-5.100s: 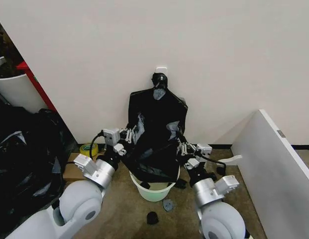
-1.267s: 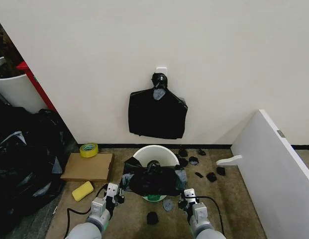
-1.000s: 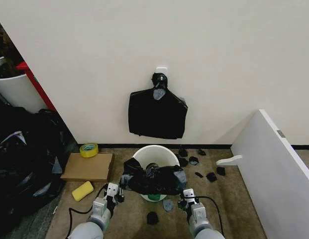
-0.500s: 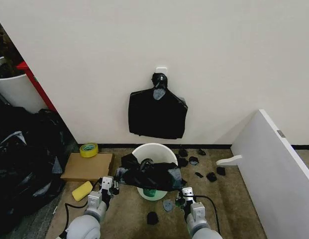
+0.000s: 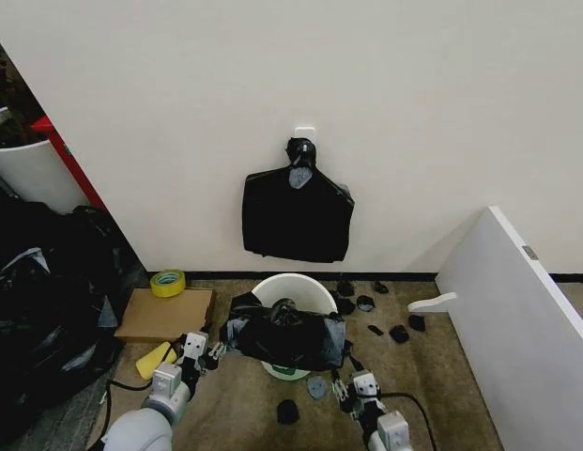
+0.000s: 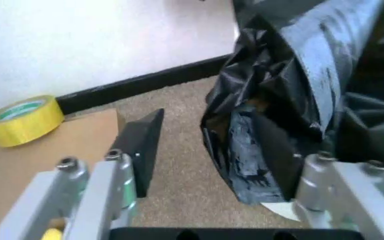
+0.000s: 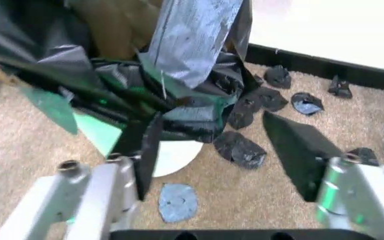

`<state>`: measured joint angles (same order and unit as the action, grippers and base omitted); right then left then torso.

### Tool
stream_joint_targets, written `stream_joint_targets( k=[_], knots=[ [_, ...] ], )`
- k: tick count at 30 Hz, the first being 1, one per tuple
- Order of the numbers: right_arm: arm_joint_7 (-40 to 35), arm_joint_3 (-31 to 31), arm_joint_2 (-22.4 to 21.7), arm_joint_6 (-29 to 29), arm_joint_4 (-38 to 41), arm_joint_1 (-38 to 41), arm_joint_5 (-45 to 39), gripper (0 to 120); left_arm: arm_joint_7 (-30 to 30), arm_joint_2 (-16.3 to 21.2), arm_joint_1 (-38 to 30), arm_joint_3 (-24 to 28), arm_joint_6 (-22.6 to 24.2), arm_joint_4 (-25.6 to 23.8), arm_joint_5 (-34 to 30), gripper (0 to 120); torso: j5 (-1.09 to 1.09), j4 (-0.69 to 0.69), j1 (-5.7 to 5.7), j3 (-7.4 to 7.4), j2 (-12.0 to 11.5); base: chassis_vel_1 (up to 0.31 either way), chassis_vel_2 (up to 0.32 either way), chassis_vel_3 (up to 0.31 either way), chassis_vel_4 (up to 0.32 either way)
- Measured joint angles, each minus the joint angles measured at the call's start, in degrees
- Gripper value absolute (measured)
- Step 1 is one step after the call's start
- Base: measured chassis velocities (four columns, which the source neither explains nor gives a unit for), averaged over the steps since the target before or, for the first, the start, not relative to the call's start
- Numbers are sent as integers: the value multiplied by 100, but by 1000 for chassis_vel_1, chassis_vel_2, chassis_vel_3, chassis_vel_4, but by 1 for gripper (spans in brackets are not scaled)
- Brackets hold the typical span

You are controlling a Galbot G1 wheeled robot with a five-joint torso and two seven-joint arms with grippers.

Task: Place the garbage bag over the trash bin.

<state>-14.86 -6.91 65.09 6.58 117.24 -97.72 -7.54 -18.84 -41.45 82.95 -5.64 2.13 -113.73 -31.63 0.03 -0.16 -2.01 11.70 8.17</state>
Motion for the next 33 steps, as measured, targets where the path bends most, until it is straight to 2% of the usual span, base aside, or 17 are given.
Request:
stream_joint_targets(
  k=[1, 3, 7, 9, 11, 14, 17, 18, 20, 23, 25, 27, 29, 30, 31, 32, 33],
  knots=[
    [0, 0, 0, 0, 0, 0, 0, 58, 0, 0, 0, 0, 0, 0, 0, 61, 0, 0, 0, 0, 0, 0, 0, 0, 0],
    [153, -127, -59, -222, 51, -208, 202, 69, 54, 61, 136, -28, -184, -20, 153, 73, 0, 1, 0, 0, 0, 0, 0, 0, 0],
    [348, -330, -146, -532, 226, -507, 323, 85, 140, 37, 544, -93, -614, -102, 405, 89, 1, 1, 0, 0, 0, 0, 0, 0, 0],
    [368, -363, -154, -562, 255, -539, 326, 86, 158, 18, 605, -103, -673, -118, 449, 91, 1, 1, 0, 0, 0, 0, 0, 0, 0],
    [525, -572, -222, -685, 444, -733, 326, 97, 282, -121, 983, -160, -1041, -203, 871, 98, 0, 1, 0, 0, 0, 0, 0, 0, 0],
    [757, -809, -389, -830, 731, -1017, 275, 100, 444, -347, 1413, -452, -1551, -310, 1408, 100, 0, 1, 0, 0, 0, 0, 0, 0, 0],
    [820, -877, -443, -900, 862, -1108, 222, 100, 471, -459, 1553, -629, -1758, -365, 1502, 100, 3, 1, 0, -1, 0, 0, 0, 0, 0],
    [872, -983, -509, -969, 1067, -1161, 96, 100, 486, -632, 1702, -842, -2032, -433, 1534, 100, 0, 0, 0, -1, 0, 0, 0, 0, 0],
    [892, -1110, -599, -979, 1282, -1093, -161, 100, 488, -828, 1816, -1032, -2245, -505, 1468, 100, 0, 1, 0, -1, 0, 0, 0, 0, 0],
    [919, -1298, -743, -831, 1498, -912, -540, 100, 484, -1026, 1909, -1180, -2362, -573, 1368, 100, 3, 0, 0, -1, 0, 0, 0, 0, 0],
    [1094, -1760, -1107, -286, 1774, -557, -1360, 100, 464, -1222, 2002, -1255, -2435, -630, 1311, 100, 2, 4, 0, 0, 0, 0, 0, 0, 0],
    [1254, -2213, -1302, 109, 1911, -462, -1975, 100, 457, -1253, 1923, -1196, -2418, -634, 1222, 100, 4, 7, 0, 0, 0, 0, 0, 0, 0],
    [1425, -2600, -1603, 539, 1917, -324, -2697, 100, 463, -1285, 1793, -1137, -2374, -614, 1118, 100, -5, -11, 0, 0, 1, 0, 0, 0, 0],
    [1532, -2655, -1834, 745, 1806, -113, -3039, 100, 464, -1367, 1824, -1149, -2357, -616, 1079, 100, -1, -7, 0, 0, 0, 0, 0, 0, 0],
    [1532, -2655, -1834, 745, 1806, -113, -3039, 100, 464, -1367, 1824, -1149, -2357, -616, 1079, 100, -1, -7, 0, 0, 0, 0, 0, 0, 0],
    [1644, -2627, -2072, 934, 1641, 183, -3351, 100, 461, -1460, 1881, -1173, -2349, -632, 1063, 100, 9, -4, 0, 0, 0, 0, 0, 0, 0],
    [1753, -2526, -2322, 1116, 1419, 590, -3640, 100, 458, -1545, 1938, -1200, -2348, -649, 1062, 100, 4, 2, 0, 0, 0, 0, 0, 0, 0]
  ],
)
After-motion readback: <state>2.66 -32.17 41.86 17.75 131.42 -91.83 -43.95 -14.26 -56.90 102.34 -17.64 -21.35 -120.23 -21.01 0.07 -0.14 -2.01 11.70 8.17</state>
